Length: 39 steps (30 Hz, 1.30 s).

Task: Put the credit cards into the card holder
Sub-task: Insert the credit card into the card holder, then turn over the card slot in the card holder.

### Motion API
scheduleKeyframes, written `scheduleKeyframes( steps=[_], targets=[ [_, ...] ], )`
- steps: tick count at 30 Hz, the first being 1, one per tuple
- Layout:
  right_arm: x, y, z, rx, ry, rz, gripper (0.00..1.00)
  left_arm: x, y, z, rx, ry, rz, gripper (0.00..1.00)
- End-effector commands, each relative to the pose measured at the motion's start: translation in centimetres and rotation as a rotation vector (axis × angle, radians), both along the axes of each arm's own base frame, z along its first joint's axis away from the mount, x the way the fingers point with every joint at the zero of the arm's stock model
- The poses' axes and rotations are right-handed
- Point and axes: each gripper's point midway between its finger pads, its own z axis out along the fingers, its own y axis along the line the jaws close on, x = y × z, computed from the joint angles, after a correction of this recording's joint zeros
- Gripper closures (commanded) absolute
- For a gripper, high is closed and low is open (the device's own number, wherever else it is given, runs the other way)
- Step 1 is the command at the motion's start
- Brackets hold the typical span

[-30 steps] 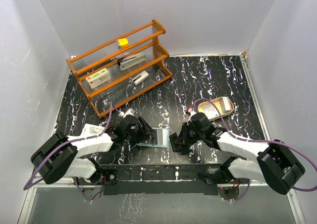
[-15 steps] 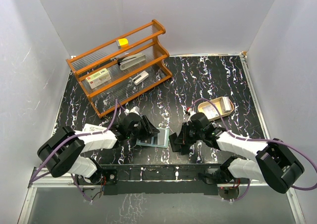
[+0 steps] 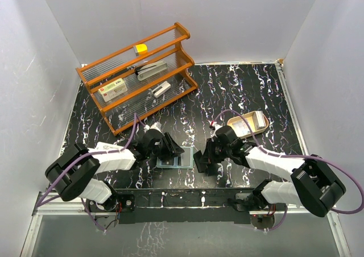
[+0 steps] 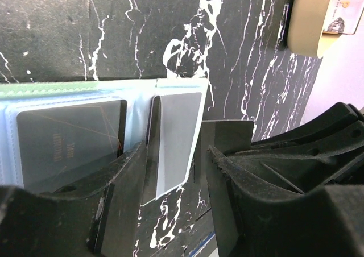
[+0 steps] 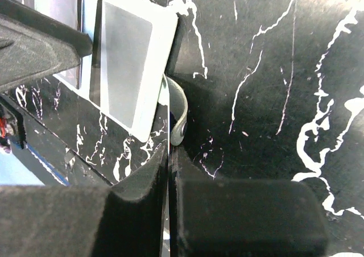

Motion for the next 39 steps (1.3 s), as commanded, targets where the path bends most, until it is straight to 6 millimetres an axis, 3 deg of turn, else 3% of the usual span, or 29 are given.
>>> scheduleKeyframes(
  steps=[1, 8, 16, 21, 25, 33, 39],
  targets=[
    [1.8, -1.4, 0.4, -0.119, -0.092, -0.012, 1.00, 0.2, -1.2, 3.3, -0.076, -0.050, -0.019, 0.56],
    [2.2, -1.5, 2.9, -0.125, -0.104, -0.029, 1.00, -0.7, 1.5, 3.1, 0.010, 0.003, 0.020, 0.50],
    [3.0, 1.3, 7.9, 0.023, -0.119, -0.025, 1.00, 0.0, 5.4, 3.2, 0.017, 0.032, 0.074, 0.44],
    [3.3, 2.8, 9.3, 0.099, -0.132, -0.003, 1.00, 0.5, 5.8, 3.4, -0.035, 0.034, 0.078, 0.42],
    [3.2, 3.8, 9.1, 0.144, -0.117, 0.012, 1.00, 0.3, 5.7, 3.4, -0.042, 0.032, 0.063, 0.40],
    [3.1, 6.0, 6.6, 0.159, -0.064, 0.052, 1.00, 0.0, 5.8, 3.9, -0.116, -0.010, 0.064, 0.36],
    [3.2, 6.7, 4.7, 0.145, -0.032, 0.066, 1.00, 0.2, 5.6, 3.1, -0.120, -0.008, 0.065, 0.34]
  ],
)
